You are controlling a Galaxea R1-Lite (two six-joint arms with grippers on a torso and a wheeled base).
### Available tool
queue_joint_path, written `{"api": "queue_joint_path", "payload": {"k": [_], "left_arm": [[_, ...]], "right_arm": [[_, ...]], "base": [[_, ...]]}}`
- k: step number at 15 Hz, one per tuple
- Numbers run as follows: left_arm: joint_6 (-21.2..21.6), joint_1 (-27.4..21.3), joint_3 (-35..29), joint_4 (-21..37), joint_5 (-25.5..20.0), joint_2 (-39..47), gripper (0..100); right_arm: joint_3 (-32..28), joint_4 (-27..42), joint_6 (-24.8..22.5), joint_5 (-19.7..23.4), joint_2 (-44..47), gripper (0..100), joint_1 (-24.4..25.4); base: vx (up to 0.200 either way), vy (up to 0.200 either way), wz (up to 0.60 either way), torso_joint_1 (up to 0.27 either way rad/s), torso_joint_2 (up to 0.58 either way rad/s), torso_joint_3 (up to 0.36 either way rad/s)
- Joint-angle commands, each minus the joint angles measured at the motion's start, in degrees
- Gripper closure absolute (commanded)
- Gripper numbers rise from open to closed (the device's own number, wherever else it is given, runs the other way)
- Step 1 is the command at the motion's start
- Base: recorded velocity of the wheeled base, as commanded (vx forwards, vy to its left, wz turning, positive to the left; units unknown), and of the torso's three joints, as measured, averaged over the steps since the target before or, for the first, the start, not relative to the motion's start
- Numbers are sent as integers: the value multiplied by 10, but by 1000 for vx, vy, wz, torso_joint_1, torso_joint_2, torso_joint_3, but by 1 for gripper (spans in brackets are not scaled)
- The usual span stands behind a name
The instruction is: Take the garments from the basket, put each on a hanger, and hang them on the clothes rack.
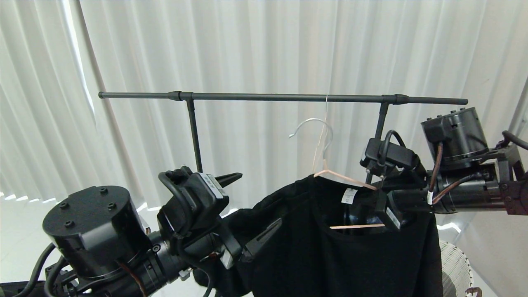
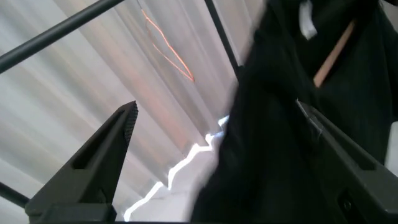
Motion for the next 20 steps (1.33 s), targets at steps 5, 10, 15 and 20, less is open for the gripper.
{"api": "queue_joint_path", "payload": {"k": [5, 10, 15, 20], "left_arm": [[4, 99, 67, -11, 2, 2, 0], [-47, 148, 110, -11, -18, 21, 0], [-58, 149, 100, -16, -26, 92, 0], [-59, 178, 112, -19, -23, 89, 100]], "right_arm": [[1, -14, -1, 1, -21, 100, -63], [25, -14, -1, 12, -60, 100, -48], [55, -15, -1, 8, -82, 100, 0], [66, -16, 1, 5, -88, 100, -16]], "base": [[0, 0, 0, 0, 0, 0], [0, 0, 0, 0, 0, 0], [0, 0, 0, 0, 0, 0], [0, 0, 0, 0, 0, 0]]}}
